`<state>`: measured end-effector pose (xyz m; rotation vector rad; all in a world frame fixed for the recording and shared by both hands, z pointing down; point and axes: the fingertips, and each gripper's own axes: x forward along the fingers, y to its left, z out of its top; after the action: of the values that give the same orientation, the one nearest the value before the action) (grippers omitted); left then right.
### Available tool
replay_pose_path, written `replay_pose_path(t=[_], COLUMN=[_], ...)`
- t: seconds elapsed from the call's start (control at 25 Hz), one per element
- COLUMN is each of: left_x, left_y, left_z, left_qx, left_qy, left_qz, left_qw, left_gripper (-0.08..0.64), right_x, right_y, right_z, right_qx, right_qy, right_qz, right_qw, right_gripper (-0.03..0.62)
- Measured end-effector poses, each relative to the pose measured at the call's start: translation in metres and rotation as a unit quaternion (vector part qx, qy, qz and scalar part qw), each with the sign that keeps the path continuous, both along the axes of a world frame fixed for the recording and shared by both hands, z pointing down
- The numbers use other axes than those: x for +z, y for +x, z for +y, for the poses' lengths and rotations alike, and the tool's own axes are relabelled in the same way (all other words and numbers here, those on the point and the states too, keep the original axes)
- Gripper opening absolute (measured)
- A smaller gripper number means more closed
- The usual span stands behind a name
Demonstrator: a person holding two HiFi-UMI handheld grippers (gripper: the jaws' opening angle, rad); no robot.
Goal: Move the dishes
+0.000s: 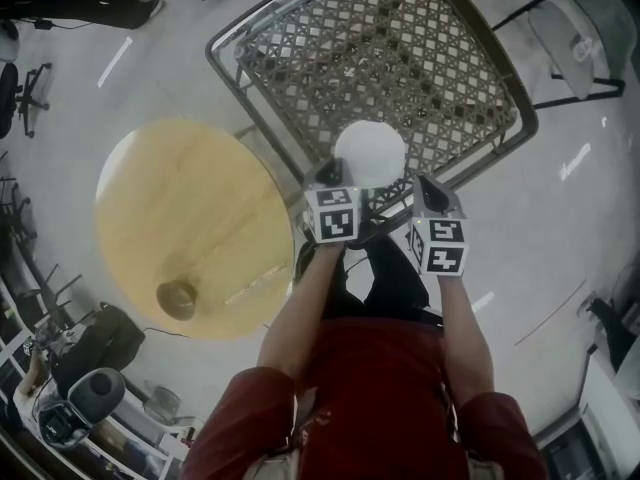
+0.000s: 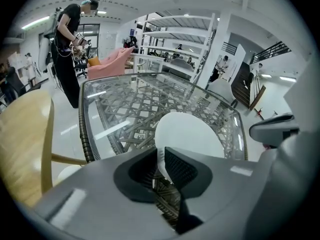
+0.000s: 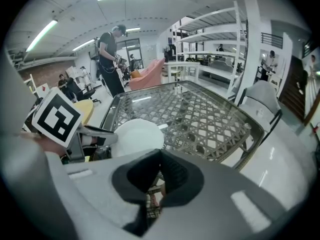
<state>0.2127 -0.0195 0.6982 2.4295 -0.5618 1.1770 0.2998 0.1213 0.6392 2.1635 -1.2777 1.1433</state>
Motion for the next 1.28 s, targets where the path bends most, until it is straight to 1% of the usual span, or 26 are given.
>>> replay_pose_path(t=[0.12,0.32,0.4,0.48,0.64,0.84,1.04,1.28], left_x=[0.005,0.005,0.006,0.007,0.004,-0.005,-0.017,-0.042], left_y=[-0.002,-0.002,-0.003,-0.004,-0.003,-0.003,-0.007,-0.016], left_z=[0.0,-0.005,-0.005,-0.006,-0.007,-0.004,0.004,0.004], left_qx=[0.002,-0.003,-0.002,-0.002,0.002,0.004,0.006,-0.007], left_qy=[0.009,0.021,0.024,0.024,0.02,0.021,0.029,0.039], left_qz=[-0.006,-0.004,-0.006,-0.006,-0.004,0.0,0.007,0.02], left_qw=[0.9999,0.9998,0.9997,0.9997,0.9998,0.9998,0.9995,0.999], left_gripper=[0.067,0.089,0.109,0.127,0.14,0.14,0.14,0.14], right_x=[0.001,-0.001,-0.001,-0.002,-0.005,-0.012,-0.02,-0.038], right_y=[-0.002,-0.003,-0.003,-0.003,-0.004,-0.004,-0.009,-0.014], right_z=[0.001,0.002,0.002,0.002,-0.001,-0.006,-0.009,-0.024], right_qx=[0.0,0.0,0.001,0.001,0.001,0.0,-0.008,-0.025], right_qy=[-0.003,-0.003,-0.002,0.0,0.002,0.006,0.02,0.042], right_qz=[0.003,0.01,0.011,0.012,0.014,0.015,0.019,0.023], right_qw=[1.0,1.0,1.0,1.0,1.0,1.0,1.0,0.999], right_gripper=[0.003,0.003,0.003,0.003,0.003,0.003,0.003,0.003])
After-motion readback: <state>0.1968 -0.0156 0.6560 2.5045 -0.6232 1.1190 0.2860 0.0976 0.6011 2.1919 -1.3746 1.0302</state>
